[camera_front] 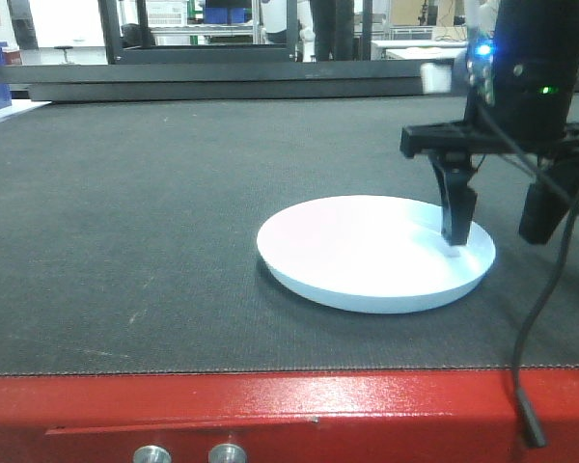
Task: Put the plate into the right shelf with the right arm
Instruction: 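Lower the right gripper to the white plate's rim and close on it, then lift the white plate upright off the table with the right gripper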
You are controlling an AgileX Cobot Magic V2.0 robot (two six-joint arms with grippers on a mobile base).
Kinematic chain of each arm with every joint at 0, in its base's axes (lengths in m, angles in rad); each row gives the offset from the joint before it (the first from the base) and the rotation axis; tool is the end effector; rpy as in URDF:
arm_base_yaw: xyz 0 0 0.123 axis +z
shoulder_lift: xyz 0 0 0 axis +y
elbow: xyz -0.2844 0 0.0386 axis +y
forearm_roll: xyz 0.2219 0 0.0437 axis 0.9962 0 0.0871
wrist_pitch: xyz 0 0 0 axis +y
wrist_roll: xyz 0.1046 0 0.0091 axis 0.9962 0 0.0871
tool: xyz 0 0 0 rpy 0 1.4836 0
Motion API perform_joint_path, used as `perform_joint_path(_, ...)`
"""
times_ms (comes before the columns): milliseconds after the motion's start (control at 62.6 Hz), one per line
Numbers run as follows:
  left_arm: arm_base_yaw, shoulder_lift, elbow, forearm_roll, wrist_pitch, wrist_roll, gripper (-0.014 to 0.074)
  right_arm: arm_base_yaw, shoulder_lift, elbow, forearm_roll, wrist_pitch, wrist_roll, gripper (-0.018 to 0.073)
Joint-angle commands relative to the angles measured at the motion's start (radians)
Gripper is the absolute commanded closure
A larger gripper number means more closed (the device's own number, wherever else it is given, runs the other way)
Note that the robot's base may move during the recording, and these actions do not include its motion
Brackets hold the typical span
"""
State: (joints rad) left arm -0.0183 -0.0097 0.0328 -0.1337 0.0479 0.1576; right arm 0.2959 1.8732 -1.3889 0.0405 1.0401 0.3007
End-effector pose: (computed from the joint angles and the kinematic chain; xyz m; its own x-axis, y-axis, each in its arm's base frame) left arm 0.0430 -0.0015 0.1991 0.0172 0.0237 -0.9996 0.0243 0.9994 0.0242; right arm 0.3359 0.1062 0.2144 -0.9929 0.0272 -0.1158 0.0185 0.9970 0.0750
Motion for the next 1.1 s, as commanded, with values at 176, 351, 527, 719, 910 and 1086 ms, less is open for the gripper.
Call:
perform_joint_path(176,-0.002,-0.01,0.01,-0.008,-0.09,-0.007,0.0724,0.003,-0.04,-0.034,0.001,-0.039,0.087,0.0206)
perform_joint_path(351,-0.002,-0.01,0.01,-0.008,-0.09,-0.007,0.0724,0.003,-0.039,-0.034,-0.018,-0.04,0.087,0.0396)
perform_joint_path(527,-0.002,-0.01,0.01,-0.008,-0.09,-0.007,0.0724,0.003,-0.063,-0.034,-0.022,-0.035,0.076,0.0505)
perform_joint_path(719,-0.002,-0.01,0.01,-0.008,-0.09,-0.007,0.0724,0.003,-0.145,-0.034,-0.021,-0.042,-0.009,0.0505)
perform_joint_path(910,-0.002,-0.01,0.01,-0.008,-0.09,-0.007,0.0724,0.0,-0.285,0.068,-0.014,-0.219,-0.111,0.0505)
perform_joint_path(1086,-0.002,-0.01,0.01,-0.008,-0.09,-0.007,0.0724,-0.025,-0.49,0.271,-0.009,-0.532,-0.164,0.0505)
